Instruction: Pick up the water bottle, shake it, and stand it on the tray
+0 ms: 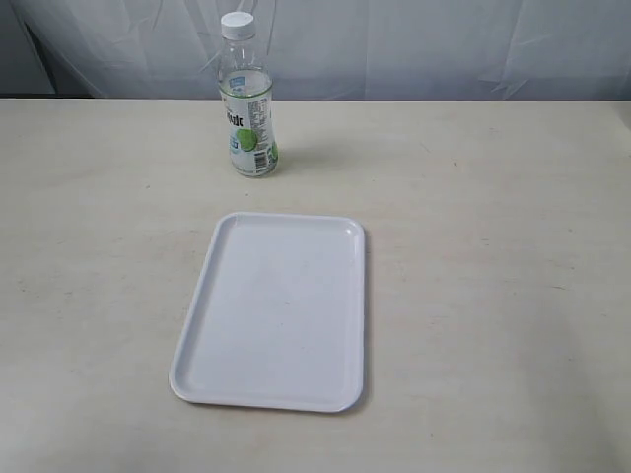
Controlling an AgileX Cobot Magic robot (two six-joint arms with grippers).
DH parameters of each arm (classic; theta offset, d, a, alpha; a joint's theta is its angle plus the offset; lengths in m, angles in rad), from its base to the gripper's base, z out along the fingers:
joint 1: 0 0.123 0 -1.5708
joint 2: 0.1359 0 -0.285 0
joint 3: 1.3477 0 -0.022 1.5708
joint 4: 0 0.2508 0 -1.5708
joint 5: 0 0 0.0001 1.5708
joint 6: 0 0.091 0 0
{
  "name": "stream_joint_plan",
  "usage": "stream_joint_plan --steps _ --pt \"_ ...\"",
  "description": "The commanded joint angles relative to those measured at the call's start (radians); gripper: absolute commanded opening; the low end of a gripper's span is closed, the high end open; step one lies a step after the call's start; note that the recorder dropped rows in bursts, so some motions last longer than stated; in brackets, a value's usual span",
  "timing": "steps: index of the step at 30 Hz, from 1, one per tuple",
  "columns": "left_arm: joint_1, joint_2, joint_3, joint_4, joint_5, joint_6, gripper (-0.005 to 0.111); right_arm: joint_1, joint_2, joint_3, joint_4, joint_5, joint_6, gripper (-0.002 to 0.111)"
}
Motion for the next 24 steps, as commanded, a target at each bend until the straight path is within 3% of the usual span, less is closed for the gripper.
stream_joint_plan --steps 1,6,14,17,20,22,24 --pt "0.001 -0.005 0.002 0.002 -0.004 -0.008 0.000 0.004 0.299 -0.238 -0.163 0.020 -0.282 -0.001" --pt "0.001 -0.005 0.002 0.002 -0.004 -0.008 0.000 0.053 0.629 -0.462 -0.170 0.024 -0.382 -0.001" --pt "0.001 -0.005 0.002 0.002 -0.004 -0.008 0.000 0.279 1.055 -0.794 -0.195 -0.004 -0.619 0.002" --pt "0.001 -0.005 0.002 0.002 -0.004 -0.008 0.000 0.368 1.212 -0.896 -0.234 -0.005 -0.706 0.022" --pt "0.001 -0.005 0.002 0.002 -0.004 -0.008 0.000 0.445 1.353 -0.976 -0.234 -0.019 -0.706 0.062" --pt "0.001 -0.005 0.002 0.002 -0.004 -0.008 0.000 0.490 1.432 -1.021 -0.234 -0.035 -0.706 0.082" --pt "0.001 -0.005 0.002 0.002 -0.004 -0.008 0.000 0.528 1.503 -1.066 -0.234 -0.037 -0.706 0.094"
